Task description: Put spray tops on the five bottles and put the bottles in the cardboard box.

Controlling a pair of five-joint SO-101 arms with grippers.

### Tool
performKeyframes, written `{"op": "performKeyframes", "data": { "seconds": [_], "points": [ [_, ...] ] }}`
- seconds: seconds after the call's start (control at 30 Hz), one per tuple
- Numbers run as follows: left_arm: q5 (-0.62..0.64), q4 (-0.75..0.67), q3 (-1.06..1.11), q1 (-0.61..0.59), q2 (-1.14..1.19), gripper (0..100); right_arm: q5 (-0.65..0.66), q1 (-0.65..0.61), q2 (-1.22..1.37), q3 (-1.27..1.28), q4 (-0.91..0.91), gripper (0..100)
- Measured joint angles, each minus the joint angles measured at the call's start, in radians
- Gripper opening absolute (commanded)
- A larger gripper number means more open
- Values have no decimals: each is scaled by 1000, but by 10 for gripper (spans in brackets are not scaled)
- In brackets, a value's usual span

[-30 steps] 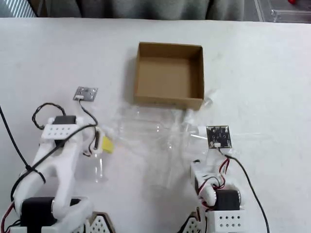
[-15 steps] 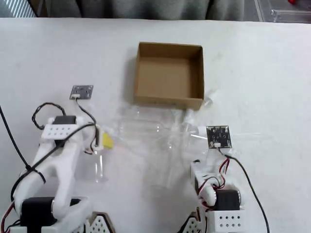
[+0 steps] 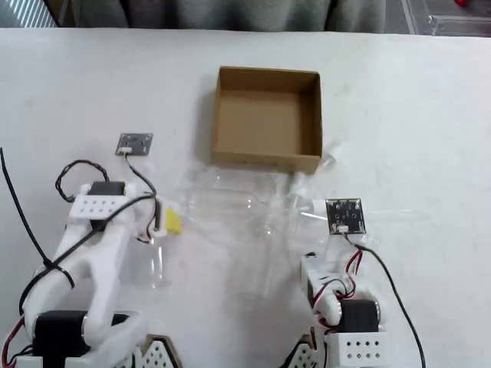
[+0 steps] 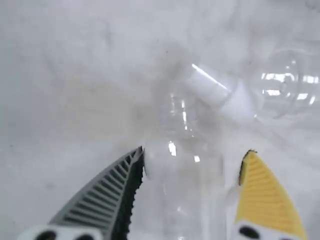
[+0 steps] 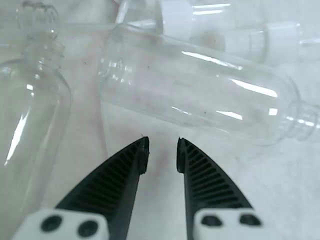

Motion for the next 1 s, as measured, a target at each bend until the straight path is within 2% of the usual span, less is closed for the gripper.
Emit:
{"op": "performKeyframes", "data": {
  "seconds": [1.0],
  "points": [
    [-38, -25, 28, -8, 3, 301, 0, 0, 0, 0, 0, 74]
  ]
}}
